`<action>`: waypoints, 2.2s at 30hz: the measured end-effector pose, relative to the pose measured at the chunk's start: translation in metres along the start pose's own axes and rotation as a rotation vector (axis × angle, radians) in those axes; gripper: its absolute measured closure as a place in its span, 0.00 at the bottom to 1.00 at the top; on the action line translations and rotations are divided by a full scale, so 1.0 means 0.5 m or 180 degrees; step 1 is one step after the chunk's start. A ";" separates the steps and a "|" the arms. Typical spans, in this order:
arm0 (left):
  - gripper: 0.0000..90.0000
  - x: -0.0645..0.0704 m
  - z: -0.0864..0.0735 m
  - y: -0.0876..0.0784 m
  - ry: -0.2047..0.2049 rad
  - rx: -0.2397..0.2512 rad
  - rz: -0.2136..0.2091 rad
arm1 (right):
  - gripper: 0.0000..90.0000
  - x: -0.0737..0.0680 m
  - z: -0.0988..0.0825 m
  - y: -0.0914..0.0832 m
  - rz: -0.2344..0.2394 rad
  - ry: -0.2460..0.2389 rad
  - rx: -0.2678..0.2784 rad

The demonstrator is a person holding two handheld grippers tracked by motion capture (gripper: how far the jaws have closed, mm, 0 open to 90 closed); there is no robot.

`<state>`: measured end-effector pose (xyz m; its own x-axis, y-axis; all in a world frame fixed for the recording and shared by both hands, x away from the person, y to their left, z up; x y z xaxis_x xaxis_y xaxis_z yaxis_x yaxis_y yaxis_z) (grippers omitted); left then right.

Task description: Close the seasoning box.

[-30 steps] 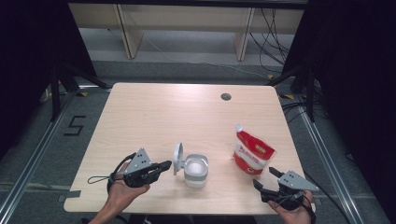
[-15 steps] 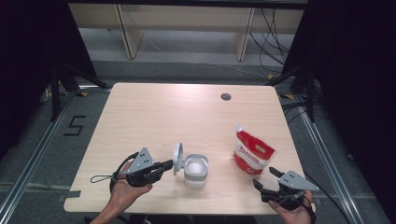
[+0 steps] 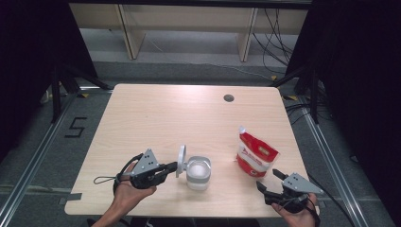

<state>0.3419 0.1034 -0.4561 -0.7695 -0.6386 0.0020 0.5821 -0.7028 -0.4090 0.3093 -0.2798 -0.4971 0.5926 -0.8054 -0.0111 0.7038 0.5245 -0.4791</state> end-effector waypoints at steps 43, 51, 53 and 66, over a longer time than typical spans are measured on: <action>0.38 -0.016 -0.029 -0.013 -0.0163 -0.0031 -0.0075 | 0.28 -0.004 0.004 0.000 0.0068 -0.0016 0.0025; 0.35 -0.023 -0.051 -0.020 -0.0216 -0.0083 -0.0014 | 0.28 -0.001 0.006 -0.001 0.0028 -0.0078 0.0058; 0.33 -0.028 -0.053 -0.023 -0.0147 -0.0074 -0.0001 | 0.27 -0.004 0.006 -0.001 0.0084 -0.0026 0.0038; 0.23 -0.031 -0.082 -0.023 -0.0096 -0.0178 0.0062 | 0.26 -0.005 0.007 0.000 0.0106 -0.0033 0.0093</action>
<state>0.3362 0.1339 -0.4889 -0.7494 -0.6618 0.0208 0.5806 -0.6720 -0.4596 0.3092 -0.2770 -0.4943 0.6198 -0.7846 -0.0175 0.6947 0.5588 -0.4529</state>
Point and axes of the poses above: each handheld gripper's, and its own axes: y roughly forward along the jaws, z roughly out of its top, x roughly to its right, the point moved 4 cm from there along y, roughly forward along the jaws, and after that the axes turned 4 degrees about z, right-handed, at the moved point
